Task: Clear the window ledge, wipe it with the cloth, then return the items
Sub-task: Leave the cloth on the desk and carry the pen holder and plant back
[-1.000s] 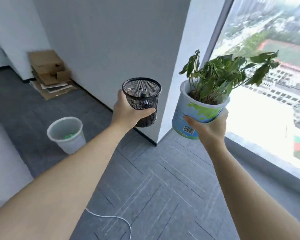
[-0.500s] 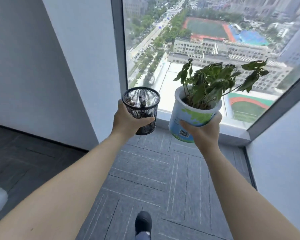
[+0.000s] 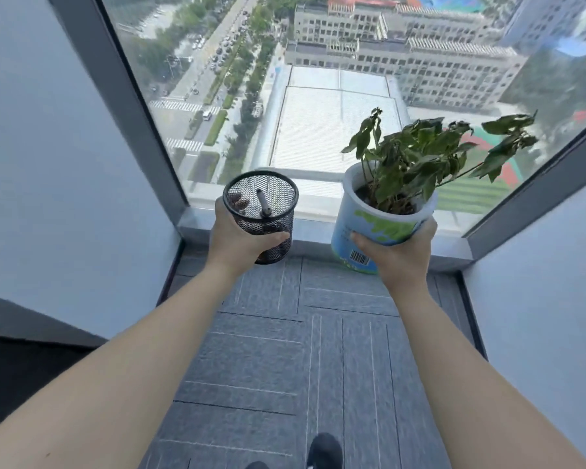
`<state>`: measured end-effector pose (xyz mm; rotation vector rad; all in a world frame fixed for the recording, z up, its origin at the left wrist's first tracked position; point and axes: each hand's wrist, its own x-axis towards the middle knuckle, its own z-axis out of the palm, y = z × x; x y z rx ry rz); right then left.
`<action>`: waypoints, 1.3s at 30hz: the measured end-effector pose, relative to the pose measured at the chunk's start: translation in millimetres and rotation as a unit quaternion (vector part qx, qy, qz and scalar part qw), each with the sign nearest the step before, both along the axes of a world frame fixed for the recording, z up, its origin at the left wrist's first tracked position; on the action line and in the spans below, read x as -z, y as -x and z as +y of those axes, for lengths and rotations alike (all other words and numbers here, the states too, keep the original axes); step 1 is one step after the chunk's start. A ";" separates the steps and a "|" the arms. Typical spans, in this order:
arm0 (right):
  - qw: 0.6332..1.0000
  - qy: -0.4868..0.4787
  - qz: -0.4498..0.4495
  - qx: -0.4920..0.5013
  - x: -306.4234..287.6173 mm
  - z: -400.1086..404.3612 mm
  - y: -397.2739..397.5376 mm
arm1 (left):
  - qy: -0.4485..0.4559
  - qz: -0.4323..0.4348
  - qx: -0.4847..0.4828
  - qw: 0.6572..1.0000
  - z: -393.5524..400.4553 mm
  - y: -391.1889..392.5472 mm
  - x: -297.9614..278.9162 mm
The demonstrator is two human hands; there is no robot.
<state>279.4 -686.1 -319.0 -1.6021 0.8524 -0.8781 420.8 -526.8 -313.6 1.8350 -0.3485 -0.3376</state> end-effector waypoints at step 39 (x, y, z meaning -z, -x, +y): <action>0.992 -0.043 0.110 0.041 610.2 -345.0 -270.6 | -0.053 0.037 0.018 0.998 -373.6 -266.2 606.8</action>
